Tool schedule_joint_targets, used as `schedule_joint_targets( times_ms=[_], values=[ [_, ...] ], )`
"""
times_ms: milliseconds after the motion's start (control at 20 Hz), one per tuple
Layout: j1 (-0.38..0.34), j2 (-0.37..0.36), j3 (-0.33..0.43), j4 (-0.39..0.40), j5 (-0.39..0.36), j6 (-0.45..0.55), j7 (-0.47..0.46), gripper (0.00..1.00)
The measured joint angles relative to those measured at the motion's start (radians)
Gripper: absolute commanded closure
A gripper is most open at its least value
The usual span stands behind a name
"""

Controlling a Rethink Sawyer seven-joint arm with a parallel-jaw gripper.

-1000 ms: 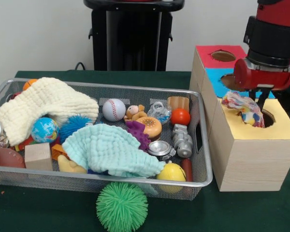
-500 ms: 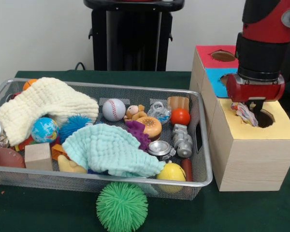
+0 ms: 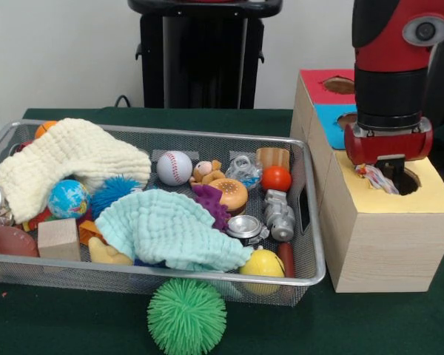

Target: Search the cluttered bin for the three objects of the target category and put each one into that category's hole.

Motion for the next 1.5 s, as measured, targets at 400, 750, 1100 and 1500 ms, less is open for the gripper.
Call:
schedule_joint_targets(
  times_ms=[400,750,1100,1500],
  values=[
    [0.0,0.037,-0.073,0.004,0.002,0.001,0.0,1.0],
    [-0.01,0.112,-0.23,0.016,0.005,-0.005,0.0,1.0],
    [-0.038,0.131,-0.318,0.016,0.02,-0.067,0.0,1.0],
    [-0.056,0.109,-0.326,0.016,0.037,-0.121,0.0,1.0]
  ],
)
